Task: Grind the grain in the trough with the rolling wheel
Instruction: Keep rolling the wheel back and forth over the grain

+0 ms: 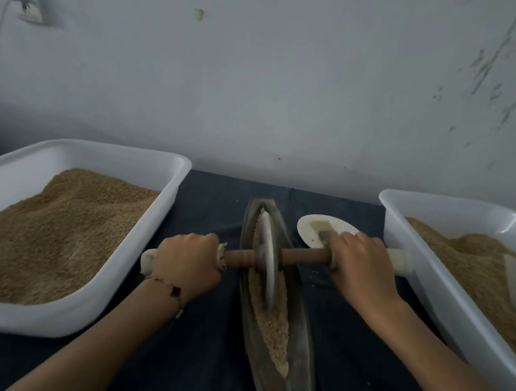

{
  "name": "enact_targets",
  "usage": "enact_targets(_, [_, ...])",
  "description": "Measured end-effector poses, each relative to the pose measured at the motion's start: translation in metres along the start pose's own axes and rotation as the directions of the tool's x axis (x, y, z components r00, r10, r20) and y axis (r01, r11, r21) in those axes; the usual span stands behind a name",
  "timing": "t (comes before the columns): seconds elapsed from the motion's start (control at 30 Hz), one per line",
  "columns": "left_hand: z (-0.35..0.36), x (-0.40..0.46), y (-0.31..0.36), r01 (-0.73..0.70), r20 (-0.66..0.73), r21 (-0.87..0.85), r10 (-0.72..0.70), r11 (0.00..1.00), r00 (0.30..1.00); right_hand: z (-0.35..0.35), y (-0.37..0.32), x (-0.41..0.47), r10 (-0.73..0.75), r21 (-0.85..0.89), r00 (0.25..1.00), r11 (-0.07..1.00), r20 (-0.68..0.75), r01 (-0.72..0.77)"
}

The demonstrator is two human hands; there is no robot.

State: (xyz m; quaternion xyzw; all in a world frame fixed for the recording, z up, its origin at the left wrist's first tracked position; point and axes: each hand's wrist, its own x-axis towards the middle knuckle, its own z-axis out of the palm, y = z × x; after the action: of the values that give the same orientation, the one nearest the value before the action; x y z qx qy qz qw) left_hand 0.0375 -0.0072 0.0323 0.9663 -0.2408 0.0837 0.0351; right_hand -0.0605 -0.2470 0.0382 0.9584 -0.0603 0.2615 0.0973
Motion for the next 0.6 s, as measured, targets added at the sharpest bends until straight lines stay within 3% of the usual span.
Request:
enact_targets(0.3, [-0.02,-0.061,0.01,-0.068,-0.092,0.156,0.083,0.986,0.992,-0.043,0.005,-0.054,0.058,-0.025,0.96,0.998,0.272,-0.053])
enact_targets(0.43, [-0.013,-0.047,0.008,-0.054,-0.054,0.127,0.061,0.99,0.997,-0.037,-0.001,-0.044,0.073,-0.021,0.963,0.997,0.26,-0.07])
enact_targets(0.6, [0.006,-0.008,-0.003,-0.012,-0.008,0.038,0.012,0.999,1.0,-0.001,-0.001,-0.009,0.049,0.005,0.99,0.999,0.136,-0.05])
